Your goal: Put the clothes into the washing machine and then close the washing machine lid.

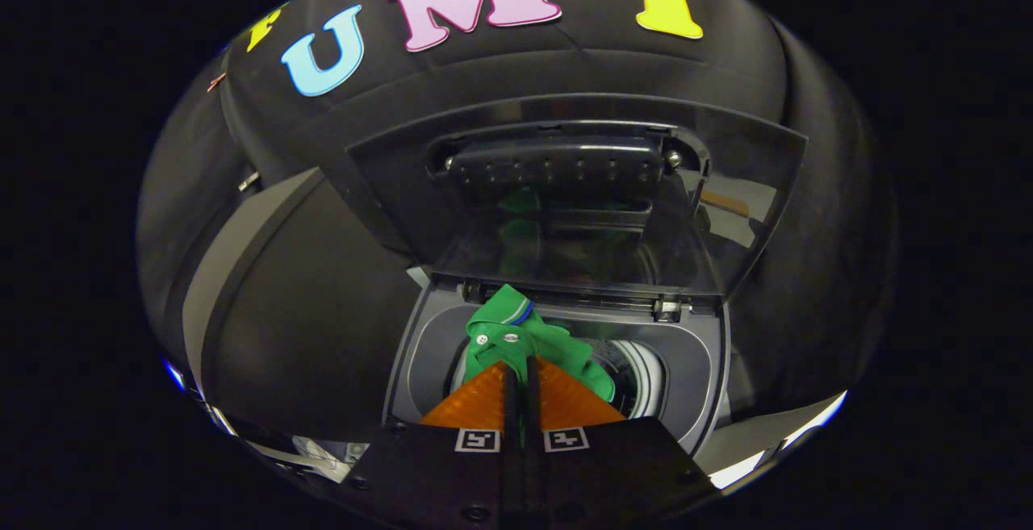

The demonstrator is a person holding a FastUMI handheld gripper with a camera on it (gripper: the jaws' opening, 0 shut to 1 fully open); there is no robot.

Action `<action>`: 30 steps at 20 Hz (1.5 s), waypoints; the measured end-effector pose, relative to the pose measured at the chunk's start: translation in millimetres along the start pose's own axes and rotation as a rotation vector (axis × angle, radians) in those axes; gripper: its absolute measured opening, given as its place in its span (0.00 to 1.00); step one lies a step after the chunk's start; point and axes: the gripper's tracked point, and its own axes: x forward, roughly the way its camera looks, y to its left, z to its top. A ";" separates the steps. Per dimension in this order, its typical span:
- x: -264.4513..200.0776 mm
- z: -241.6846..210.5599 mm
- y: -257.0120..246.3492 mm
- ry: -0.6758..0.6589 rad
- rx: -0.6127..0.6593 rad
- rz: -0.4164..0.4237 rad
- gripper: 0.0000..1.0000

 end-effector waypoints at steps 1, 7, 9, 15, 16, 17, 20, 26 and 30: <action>3.3 -6.8 -0.5 0.013 0.001 -0.011 0.05; 15.4 -22.5 -8.0 0.015 0.018 -0.033 0.05; 17.8 -27.3 -13.7 0.023 0.012 -0.045 0.05; 25.4 -43.1 -20.3 0.071 -0.025 -0.063 0.05; 29.3 -41.4 -19.0 0.067 -0.027 -0.058 0.05; 34.5 -40.4 -18.2 0.066 -0.038 -0.054 0.05; 40.7 -41.9 -15.9 0.077 -0.056 -0.049 0.05; 44.9 -51.1 -18.5 0.097 -0.048 -0.054 0.05; 64.7 -69.4 -40.8 0.164 0.043 -0.138 0.09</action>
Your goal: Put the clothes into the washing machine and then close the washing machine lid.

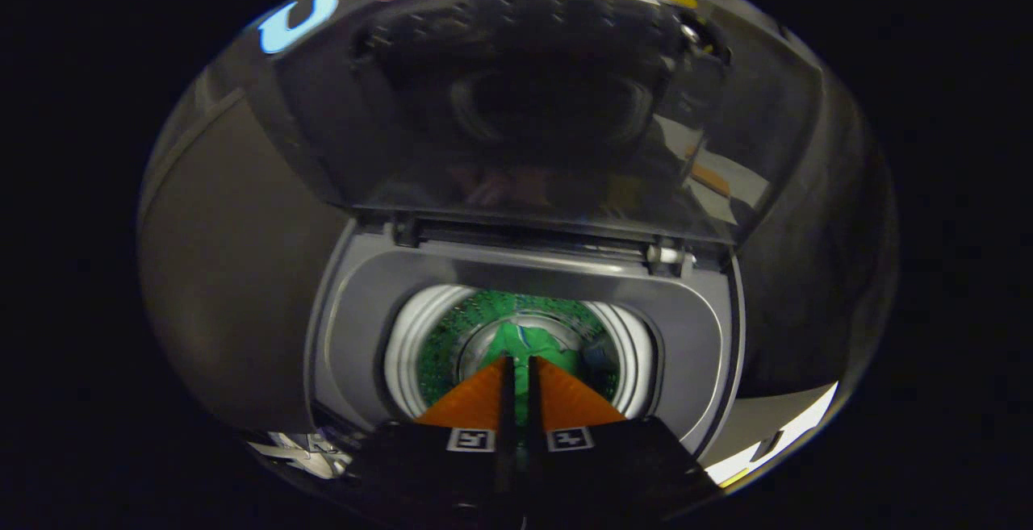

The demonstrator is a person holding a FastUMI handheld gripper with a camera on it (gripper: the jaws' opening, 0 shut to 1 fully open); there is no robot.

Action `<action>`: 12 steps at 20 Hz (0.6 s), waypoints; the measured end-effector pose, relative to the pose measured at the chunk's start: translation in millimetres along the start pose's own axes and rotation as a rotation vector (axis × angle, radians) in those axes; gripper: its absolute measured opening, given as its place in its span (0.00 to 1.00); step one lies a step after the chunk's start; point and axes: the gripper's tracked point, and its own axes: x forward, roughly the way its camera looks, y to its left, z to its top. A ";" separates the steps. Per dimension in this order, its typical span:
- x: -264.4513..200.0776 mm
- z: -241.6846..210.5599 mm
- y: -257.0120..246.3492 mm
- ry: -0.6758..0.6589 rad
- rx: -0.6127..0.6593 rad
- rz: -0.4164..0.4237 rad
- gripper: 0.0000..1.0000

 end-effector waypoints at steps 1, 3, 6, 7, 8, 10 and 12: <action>5.2 -10.2 6.0 0.038 0.060 0.038 0.38; 4.2 -18.4 -2.5 0.063 0.132 0.010 0.96; -2.8 -14.9 -7.9 0.062 0.148 -0.011 0.99; -2.9 -13.7 -9.0 0.055 0.154 -0.016 0.99; -3.4 -12.0 -9.2 0.043 0.159 -0.021 0.99; -1.9 -7.0 -10.4 0.012 0.143 -0.030 0.99; -8.5 -3.2 -11.2 0.005 0.128 -0.027 0.99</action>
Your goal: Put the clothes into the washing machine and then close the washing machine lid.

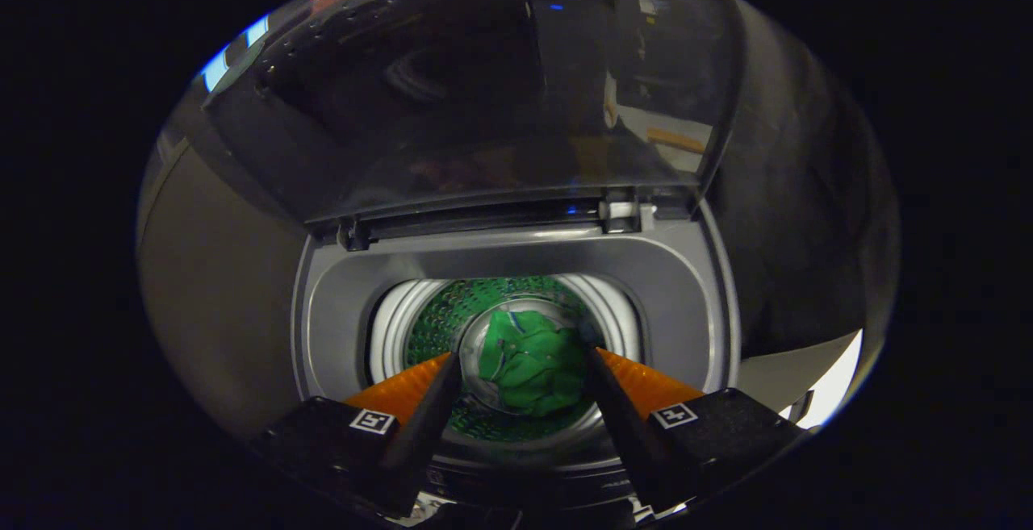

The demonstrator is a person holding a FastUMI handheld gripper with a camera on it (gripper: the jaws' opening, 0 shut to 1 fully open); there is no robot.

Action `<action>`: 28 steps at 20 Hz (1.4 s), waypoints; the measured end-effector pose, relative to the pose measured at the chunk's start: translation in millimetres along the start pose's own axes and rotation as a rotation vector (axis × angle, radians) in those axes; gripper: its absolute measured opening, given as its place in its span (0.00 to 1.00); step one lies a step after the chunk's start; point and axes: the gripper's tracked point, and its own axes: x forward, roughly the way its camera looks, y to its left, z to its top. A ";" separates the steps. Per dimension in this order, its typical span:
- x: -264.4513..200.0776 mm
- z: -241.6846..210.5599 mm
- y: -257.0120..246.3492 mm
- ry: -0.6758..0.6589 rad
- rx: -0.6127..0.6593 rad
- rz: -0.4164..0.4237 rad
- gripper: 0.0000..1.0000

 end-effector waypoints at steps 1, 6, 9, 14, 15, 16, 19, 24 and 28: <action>-7.9 3.8 9.6 -0.016 0.012 0.034 0.99; -59.7 82.0 36.5 -0.331 -0.079 0.128 0.99; -83.1 128.3 54.4 -0.471 -0.116 0.170 0.99; -109.7 183.3 71.7 -0.611 -0.164 0.168 0.99; -118.1 200.6 73.2 -0.642 -0.154 0.164 0.99; -120.6 219.1 73.6 -0.671 -0.145 0.151 0.99; -109.3 257.2 65.2 -0.704 -0.128 0.104 0.98; -53.1 273.3 44.3 -0.587 -0.108 0.025 0.99; -32.8 262.8 40.8 -0.505 -0.085 0.024 0.99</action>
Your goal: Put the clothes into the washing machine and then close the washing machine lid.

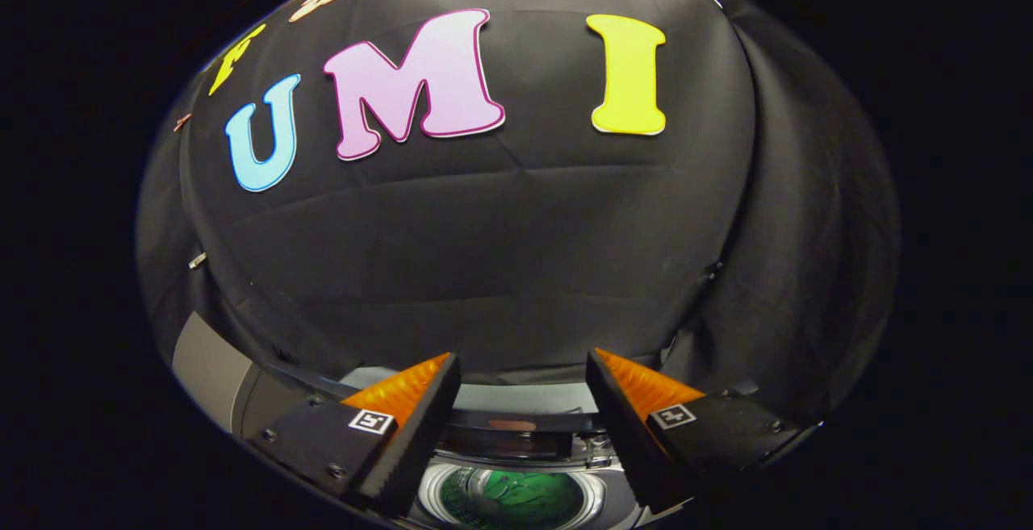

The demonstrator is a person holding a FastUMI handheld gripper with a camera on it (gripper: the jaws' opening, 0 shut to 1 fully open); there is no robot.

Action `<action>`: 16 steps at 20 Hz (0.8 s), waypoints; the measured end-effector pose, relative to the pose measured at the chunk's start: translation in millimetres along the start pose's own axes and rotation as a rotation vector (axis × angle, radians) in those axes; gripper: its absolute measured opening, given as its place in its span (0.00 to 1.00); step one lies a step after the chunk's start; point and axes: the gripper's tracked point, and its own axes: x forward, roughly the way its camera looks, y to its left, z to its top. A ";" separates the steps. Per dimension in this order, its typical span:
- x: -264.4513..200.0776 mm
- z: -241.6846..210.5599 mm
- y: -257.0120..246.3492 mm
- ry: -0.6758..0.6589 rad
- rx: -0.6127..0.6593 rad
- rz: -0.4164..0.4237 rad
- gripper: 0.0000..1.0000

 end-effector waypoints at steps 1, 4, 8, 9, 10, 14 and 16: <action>-0.1 1.6 -0.6 -0.001 -0.002 0.001 1.00; -4.2 -1.1 -2.8 0.017 -0.007 0.003 1.00; -5.8 -2.6 -0.6 0.014 -0.019 0.019 1.00; -6.7 -2.5 -0.2 0.012 -0.024 0.025 1.00; -8.7 -3.3 0.6 0.011 -0.028 0.030 1.00; -35.5 -13.6 11.5 0.022 -0.041 0.045 1.00; -48.2 -24.7 9.7 0.006 -0.043 0.043 1.00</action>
